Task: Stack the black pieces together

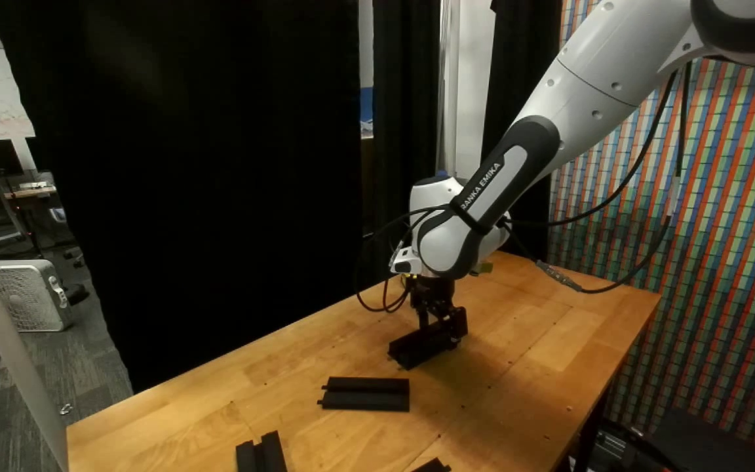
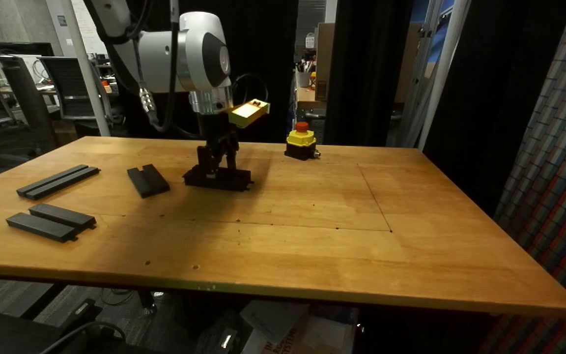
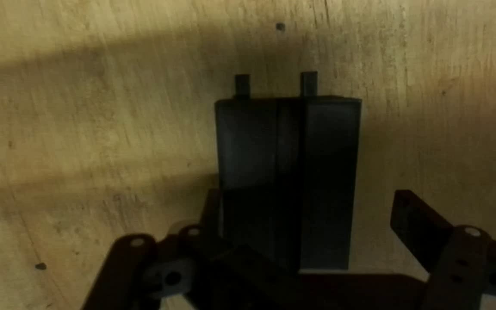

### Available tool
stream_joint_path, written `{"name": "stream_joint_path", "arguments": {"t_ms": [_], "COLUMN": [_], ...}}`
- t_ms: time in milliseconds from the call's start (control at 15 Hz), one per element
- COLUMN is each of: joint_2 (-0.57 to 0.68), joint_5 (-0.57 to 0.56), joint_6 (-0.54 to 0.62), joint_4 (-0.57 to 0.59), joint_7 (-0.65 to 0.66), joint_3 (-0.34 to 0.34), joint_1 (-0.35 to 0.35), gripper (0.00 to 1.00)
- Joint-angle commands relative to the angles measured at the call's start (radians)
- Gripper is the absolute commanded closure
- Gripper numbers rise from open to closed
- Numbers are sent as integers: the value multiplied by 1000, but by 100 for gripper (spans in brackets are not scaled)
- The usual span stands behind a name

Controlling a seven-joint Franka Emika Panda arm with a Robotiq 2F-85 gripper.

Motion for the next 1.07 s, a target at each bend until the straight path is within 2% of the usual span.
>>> {"name": "stream_joint_path", "arguments": {"t_ms": [0,267,467,600,733,1000], "joint_2": [-117,-232,-293,-298,-283,-225], "joint_5": [10,-23,0,74,134,167], "joint_6": [-78,-105,-163,-258,-303,-264], "joint_4": [-52,-99,-82,-33,9,65], "joint_7": [74,191,269,362,492,750], "joint_3": [8,23,52,82,108,133], "joint_1": [38,97,146,185,220,260], "gripper": [0,0,0,0,0,0]}}
